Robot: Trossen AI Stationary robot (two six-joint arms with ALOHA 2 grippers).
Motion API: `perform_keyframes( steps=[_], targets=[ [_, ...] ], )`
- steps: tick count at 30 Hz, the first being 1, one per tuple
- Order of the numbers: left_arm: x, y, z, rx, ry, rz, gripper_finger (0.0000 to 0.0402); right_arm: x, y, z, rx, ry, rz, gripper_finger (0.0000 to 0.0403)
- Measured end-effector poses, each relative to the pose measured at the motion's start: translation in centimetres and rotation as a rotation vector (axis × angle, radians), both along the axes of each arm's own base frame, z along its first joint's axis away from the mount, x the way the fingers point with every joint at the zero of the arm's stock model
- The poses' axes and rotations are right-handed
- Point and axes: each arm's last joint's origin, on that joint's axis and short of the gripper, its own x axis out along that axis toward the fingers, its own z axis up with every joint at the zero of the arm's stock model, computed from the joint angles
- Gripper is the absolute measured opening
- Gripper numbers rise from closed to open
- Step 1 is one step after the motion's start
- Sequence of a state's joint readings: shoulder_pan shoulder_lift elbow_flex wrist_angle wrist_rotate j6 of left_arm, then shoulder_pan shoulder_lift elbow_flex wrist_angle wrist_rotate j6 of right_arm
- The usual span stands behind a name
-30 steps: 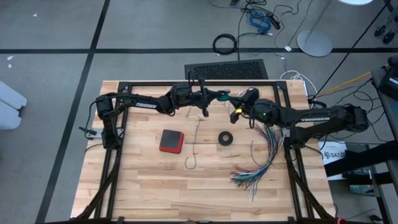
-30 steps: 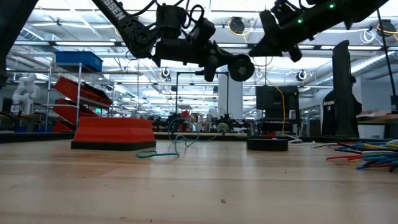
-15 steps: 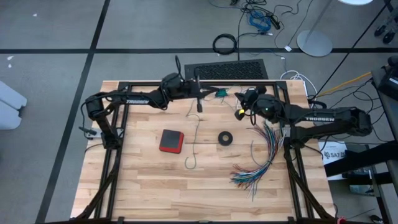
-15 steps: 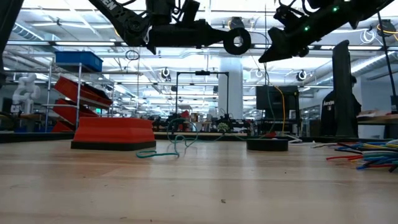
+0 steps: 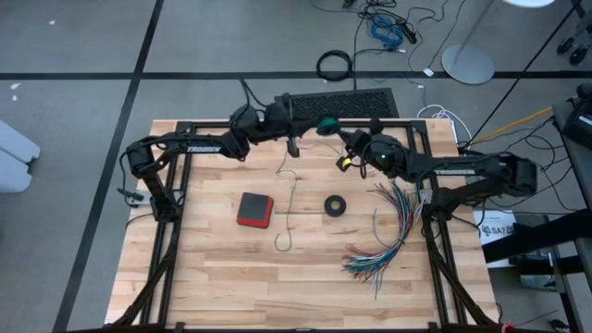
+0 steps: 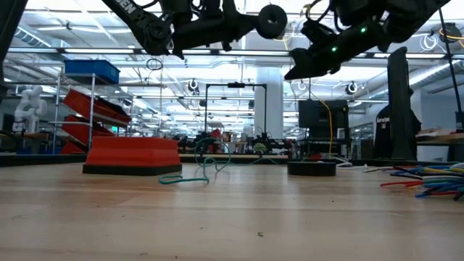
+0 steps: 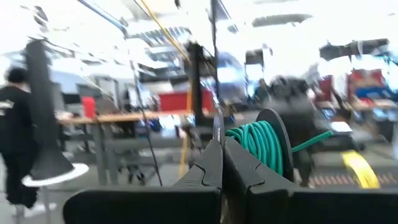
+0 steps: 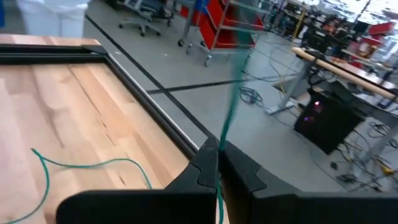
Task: Coiling cords
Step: Coil the green wire cable on the spool
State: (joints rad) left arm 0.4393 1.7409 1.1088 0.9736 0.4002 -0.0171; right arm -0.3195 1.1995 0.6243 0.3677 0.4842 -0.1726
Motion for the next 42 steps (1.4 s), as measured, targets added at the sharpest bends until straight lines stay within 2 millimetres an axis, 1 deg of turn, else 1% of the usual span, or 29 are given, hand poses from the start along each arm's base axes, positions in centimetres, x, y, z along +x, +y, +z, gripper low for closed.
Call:
perform_keyframes(
  steps=[3, 7, 12, 17, 20, 26, 33, 42],
  targets=[
    [-0.2, 0.1, 0.5, -0.027, -0.059, 0.049, 0.0, 1.0, -0.3, -0.7, 0.0, -0.033, 0.017, 0.0],
    [-0.1, 0.1, 0.6, -0.042, -0.086, 0.153, 0.0, 2.2, -0.6, -1.4, 0.011, -0.099, 0.06, 0.0],
    [0.4, -0.7, 0.4, 0.106, -0.071, 0.333, 0.0, 4.1, -1.0, -1.2, 0.061, -0.112, 0.126, 0.0],
    [1.2, -1.4, -0.4, 0.236, -0.036, 0.43, 0.0, 6.1, -1.0, -0.3, 0.086, -0.074, 0.174, 0.0],
    [1.5, -1.6, -0.7, 0.305, -0.007, 0.473, 0.0, 6.8, -0.8, 0.2, 0.079, -0.068, 0.19, 0.0],
    [1.9, -2.0, -1.4, 0.446, 0.053, 0.481, 0.0, 7.3, -0.1, 0.3, 0.088, -0.04, 0.212, 0.0],
    [2.2, -2.2, -2.3, 0.606, 0.147, 0.421, 0.0, 7.3, 0.8, -0.5, 0.134, 0.034, 0.23, 0.0],
    [2.3, -2.3, -3.3, 0.763, 0.221, 0.375, 0.0, 7.1, 1.6, -1.3, 0.189, 0.103, 0.235, 0.0]
  ],
)
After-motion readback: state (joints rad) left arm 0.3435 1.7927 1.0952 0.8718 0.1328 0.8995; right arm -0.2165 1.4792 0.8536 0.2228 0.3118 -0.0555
